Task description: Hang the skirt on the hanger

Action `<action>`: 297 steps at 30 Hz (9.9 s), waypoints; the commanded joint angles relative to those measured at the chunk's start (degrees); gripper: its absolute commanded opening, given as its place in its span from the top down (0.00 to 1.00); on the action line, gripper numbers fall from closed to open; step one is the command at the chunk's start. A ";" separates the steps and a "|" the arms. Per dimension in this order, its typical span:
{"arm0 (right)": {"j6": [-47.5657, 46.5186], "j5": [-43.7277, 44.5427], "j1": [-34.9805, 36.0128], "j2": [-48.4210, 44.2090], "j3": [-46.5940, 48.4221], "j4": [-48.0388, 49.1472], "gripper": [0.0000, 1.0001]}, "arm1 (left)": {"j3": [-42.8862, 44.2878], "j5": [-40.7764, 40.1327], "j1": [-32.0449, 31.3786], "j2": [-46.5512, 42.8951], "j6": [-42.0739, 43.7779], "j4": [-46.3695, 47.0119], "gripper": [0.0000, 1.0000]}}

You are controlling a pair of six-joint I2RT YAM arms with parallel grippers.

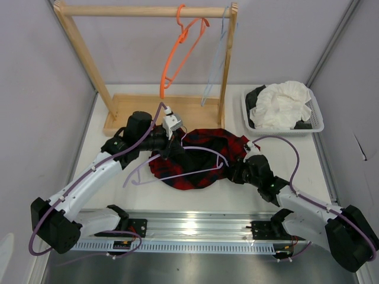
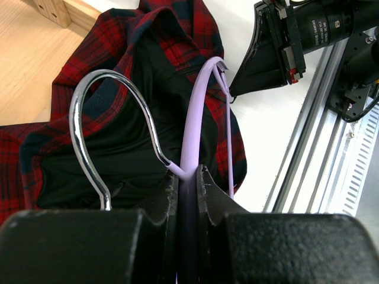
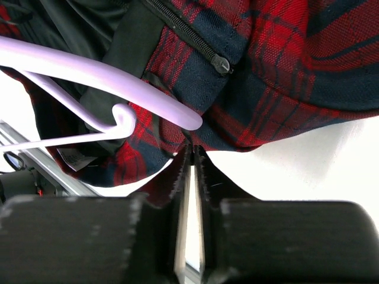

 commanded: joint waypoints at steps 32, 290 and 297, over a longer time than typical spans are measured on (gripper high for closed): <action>-4.13 2.20 1.38 -1.27 9.44 -6.76 0.98 | -0.61 3.04 -0.50 2.75 -2.49 7.72 1.00; -44.38 12.93 7.27 9.63 35.11 -21.26 1.00 | 6.78 1.65 20.06 17.60 -16.03 15.99 0.46; -45.88 10.73 6.92 9.81 35.55 -21.62 1.00 | 7.22 -1.85 19.97 14.62 -17.70 14.85 0.46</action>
